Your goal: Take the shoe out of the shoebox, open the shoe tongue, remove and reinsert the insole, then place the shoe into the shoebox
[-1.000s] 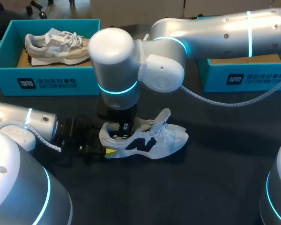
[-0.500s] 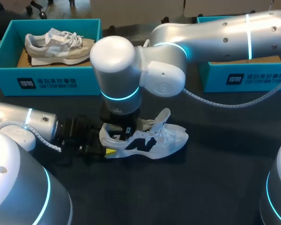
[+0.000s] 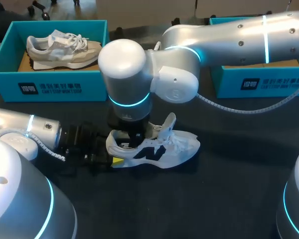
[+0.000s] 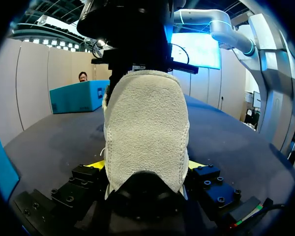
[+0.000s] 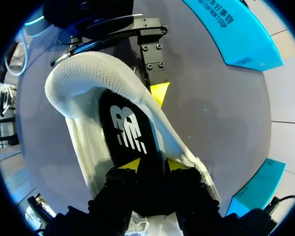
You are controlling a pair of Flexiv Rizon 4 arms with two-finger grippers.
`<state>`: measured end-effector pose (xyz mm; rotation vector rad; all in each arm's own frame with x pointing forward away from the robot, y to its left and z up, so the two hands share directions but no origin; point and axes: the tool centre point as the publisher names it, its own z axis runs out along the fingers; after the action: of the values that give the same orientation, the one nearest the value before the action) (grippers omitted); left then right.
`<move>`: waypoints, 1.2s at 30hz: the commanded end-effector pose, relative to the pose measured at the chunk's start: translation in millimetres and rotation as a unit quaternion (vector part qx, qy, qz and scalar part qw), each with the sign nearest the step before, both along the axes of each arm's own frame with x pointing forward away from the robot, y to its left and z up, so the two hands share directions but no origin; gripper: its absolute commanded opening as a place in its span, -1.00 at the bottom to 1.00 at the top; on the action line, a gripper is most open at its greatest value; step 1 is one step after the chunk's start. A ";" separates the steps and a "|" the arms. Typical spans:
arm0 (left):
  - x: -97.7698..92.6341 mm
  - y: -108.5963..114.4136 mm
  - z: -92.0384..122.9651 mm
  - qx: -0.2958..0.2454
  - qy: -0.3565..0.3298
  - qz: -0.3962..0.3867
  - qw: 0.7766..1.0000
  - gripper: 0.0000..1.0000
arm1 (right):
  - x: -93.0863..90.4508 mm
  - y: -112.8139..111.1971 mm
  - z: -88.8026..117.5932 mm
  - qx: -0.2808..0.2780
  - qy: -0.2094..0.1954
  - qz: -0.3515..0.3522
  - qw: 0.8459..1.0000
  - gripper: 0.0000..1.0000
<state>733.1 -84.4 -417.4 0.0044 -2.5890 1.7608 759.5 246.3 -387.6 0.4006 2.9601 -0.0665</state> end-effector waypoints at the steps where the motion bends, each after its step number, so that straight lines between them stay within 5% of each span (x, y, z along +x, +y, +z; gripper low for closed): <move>1: -0.7 0.2 0.4 0.001 0.000 0.000 1.000 -1.00 | 4.9 -2.5 -6.0 0.006 0.001 0.003 1.000 -0.34; 21: -0.7 0.2 0.4 0.001 0.000 0.000 1.000 -1.00 | 1.0 4.6 -32.7 0.034 0.032 0.029 0.999 -0.25; 36: -0.7 0.2 0.4 0.001 0.000 0.000 1.000 -1.00 | -21.1 11.0 -46.1 0.040 0.071 0.025 0.996 -1.00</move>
<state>731.2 -82.5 -419.0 0.0024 -2.5875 1.7596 755.5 247.2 -406.6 0.3488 3.1168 0.0376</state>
